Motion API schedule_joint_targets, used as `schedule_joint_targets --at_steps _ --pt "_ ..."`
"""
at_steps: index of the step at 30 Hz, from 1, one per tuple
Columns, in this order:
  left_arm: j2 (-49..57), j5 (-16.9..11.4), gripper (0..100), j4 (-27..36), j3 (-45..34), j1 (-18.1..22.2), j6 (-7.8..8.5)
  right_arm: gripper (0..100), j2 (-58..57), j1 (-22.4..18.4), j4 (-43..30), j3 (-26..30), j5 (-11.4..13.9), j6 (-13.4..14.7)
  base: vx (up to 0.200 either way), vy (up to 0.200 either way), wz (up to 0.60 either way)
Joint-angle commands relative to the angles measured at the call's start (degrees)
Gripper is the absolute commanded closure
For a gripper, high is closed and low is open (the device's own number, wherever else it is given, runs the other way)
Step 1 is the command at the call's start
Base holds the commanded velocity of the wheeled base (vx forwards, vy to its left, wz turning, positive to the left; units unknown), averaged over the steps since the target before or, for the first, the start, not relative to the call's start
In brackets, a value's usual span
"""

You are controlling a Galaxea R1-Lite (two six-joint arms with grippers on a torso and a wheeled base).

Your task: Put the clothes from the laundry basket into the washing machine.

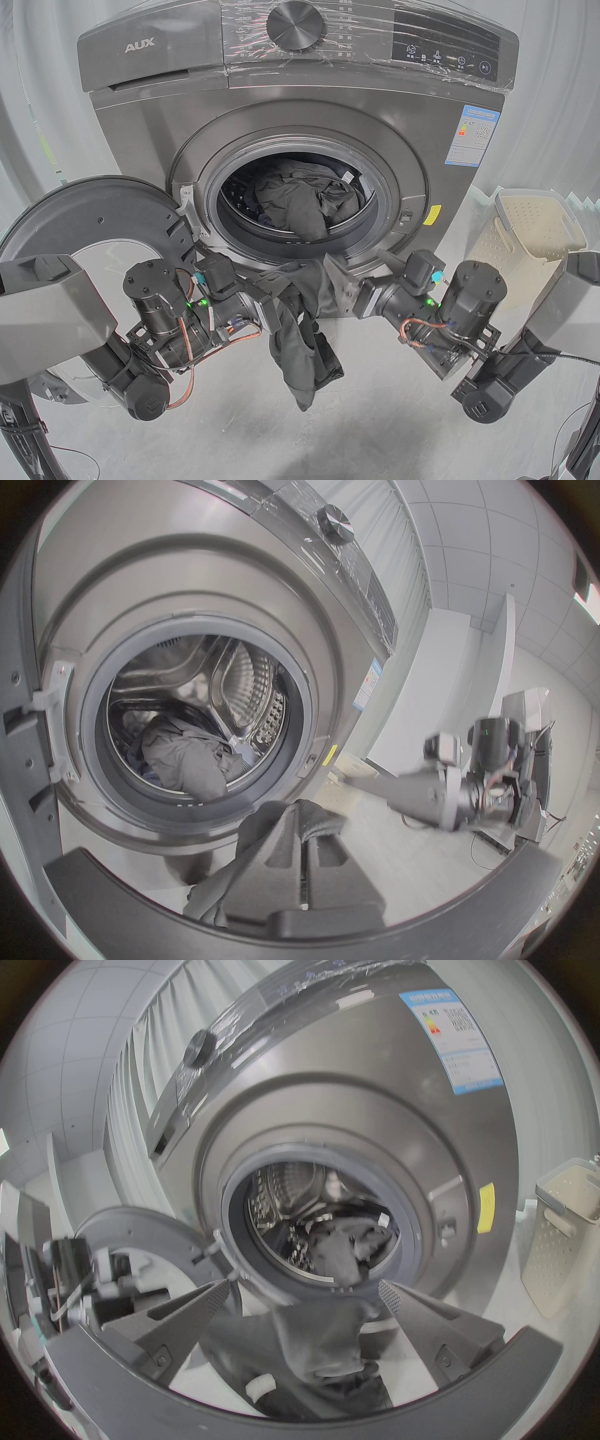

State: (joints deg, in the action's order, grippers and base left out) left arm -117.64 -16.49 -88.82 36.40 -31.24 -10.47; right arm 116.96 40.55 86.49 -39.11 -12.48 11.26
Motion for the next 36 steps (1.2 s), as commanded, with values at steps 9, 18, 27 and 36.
schedule_joint_targets --at_steps 9,18,27,36 --pt "2.5 0.4 100 0.0 2.0 0.8 -0.43 0 3.2 2.6 0.1 10.5 0.9 -0.2 0.0 0.0 0.0" --pt "2.8 0.6 100 0.0 3.5 1.4 -1.39 0 6.2 9.0 1.7 9.8 4.8 -0.2 0.0 0.0 0.0" --pt "2.4 0.8 100 0.1 3.6 1.4 -1.31 0 7.3 13.2 1.7 9.1 6.7 -0.2 0.0 0.0 0.0" --pt "1.0 3.3 100 0.1 5.3 1.5 -1.39 0 8.6 16.9 1.7 9.0 7.9 0.2 0.0 0.0 0.0"
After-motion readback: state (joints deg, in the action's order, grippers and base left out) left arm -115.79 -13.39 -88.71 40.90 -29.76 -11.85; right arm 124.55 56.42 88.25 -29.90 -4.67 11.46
